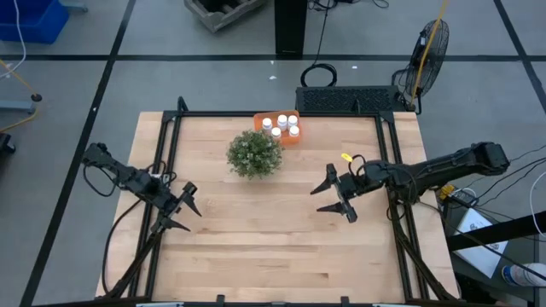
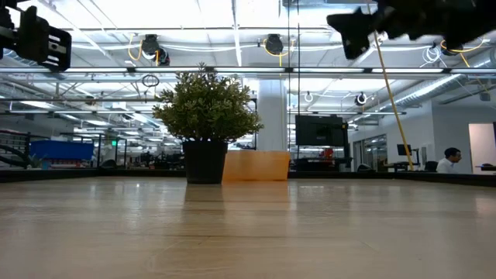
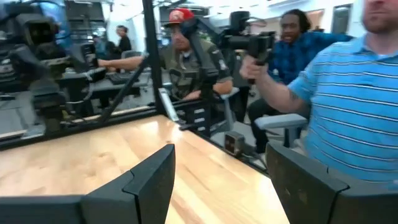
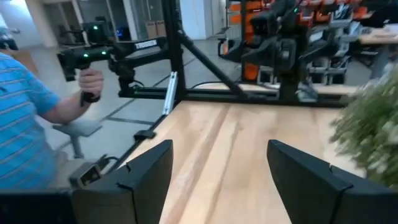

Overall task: Pick and place pill bottles into a basket
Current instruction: Return to Home Position

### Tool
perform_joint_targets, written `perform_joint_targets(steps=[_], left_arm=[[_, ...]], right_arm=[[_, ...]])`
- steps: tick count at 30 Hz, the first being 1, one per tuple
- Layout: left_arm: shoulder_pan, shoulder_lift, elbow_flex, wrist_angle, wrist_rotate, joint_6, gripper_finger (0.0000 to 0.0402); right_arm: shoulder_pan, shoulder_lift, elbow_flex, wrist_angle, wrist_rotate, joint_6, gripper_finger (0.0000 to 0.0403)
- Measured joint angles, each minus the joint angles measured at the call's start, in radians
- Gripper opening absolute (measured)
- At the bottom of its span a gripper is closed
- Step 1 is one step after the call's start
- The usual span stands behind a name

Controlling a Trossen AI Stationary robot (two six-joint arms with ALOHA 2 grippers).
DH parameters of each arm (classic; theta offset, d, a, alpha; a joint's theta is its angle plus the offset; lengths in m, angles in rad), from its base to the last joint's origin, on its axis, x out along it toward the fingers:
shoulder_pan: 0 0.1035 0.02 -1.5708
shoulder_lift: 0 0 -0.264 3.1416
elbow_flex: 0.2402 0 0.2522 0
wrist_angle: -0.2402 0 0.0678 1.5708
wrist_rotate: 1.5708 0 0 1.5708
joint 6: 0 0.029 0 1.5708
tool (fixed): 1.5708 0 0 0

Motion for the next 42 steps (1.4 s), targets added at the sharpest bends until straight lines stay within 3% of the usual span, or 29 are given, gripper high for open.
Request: perform_joint_targets(steps=[5,14,31,42], left_arm=[[0.0,0.0,0.0,-0.014,0.014,-0.004,0.0255],[0.0,0.002,0.0,-0.021,-0.043,0.004,0.0255],[0.0,0.002,0.0,-0.021,-0.046,0.002,0.0255],[0.0,0.002,0.0,-0.021,-0.046,0.002,0.0255]], right_arm=[[0.095,0.0,-0.133,0.169,0.079,0.044,0.0251],[0.364,-0.007,-0.336,0.45,0.416,0.012,0.0251],[0.38,-0.228,-0.455,0.426,0.423,-0.009,0.0252],[0.38,-0.517,-0.457,0.147,0.423,-0.001,0.0252]])
